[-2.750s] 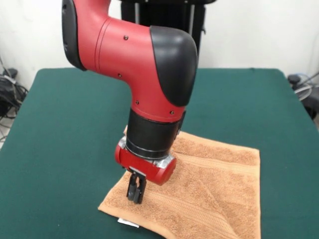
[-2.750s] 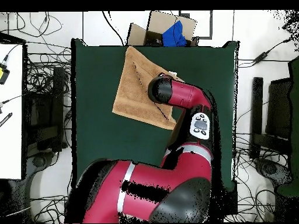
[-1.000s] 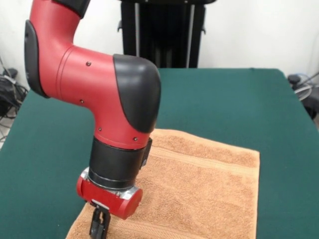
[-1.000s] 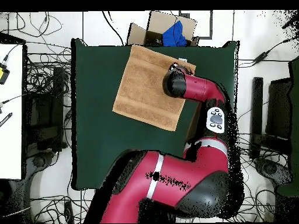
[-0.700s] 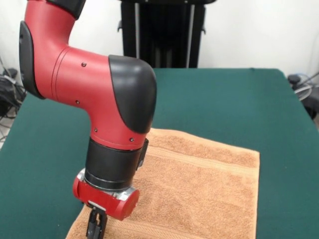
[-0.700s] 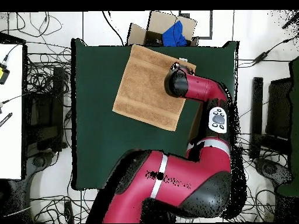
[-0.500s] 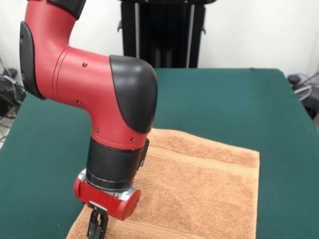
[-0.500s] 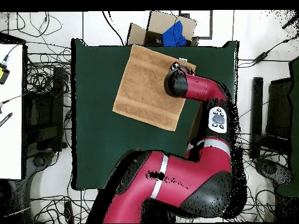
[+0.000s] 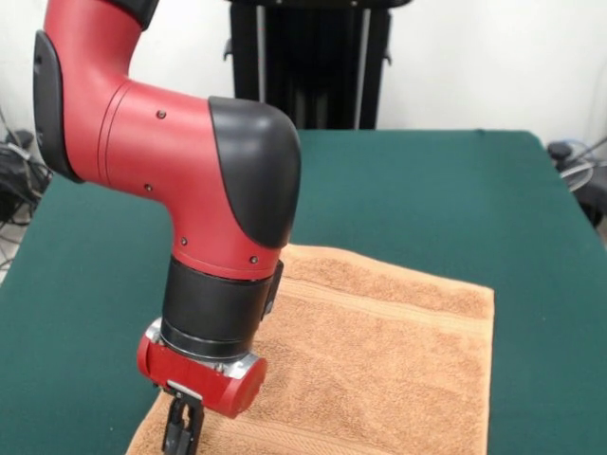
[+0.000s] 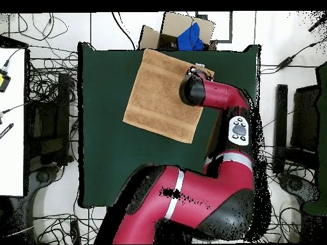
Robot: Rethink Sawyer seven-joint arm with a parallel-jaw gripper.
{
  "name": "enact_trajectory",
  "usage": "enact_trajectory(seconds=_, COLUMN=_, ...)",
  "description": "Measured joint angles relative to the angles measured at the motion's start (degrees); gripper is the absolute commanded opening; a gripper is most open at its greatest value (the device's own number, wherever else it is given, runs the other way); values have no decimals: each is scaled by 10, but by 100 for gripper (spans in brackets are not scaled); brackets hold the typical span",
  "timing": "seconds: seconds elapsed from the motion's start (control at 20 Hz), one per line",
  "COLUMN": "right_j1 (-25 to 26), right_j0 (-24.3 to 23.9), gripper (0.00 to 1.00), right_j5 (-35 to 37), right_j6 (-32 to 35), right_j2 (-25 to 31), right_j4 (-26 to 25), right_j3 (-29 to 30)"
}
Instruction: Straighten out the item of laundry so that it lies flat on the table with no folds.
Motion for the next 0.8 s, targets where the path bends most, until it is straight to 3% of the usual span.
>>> enact_trajectory(seconds=0.8, right_j1=19, right_j0=-8, gripper=0, right_j5=0, right_j6=0, right_j2=6, right_j4=-1, right_j3=-29)
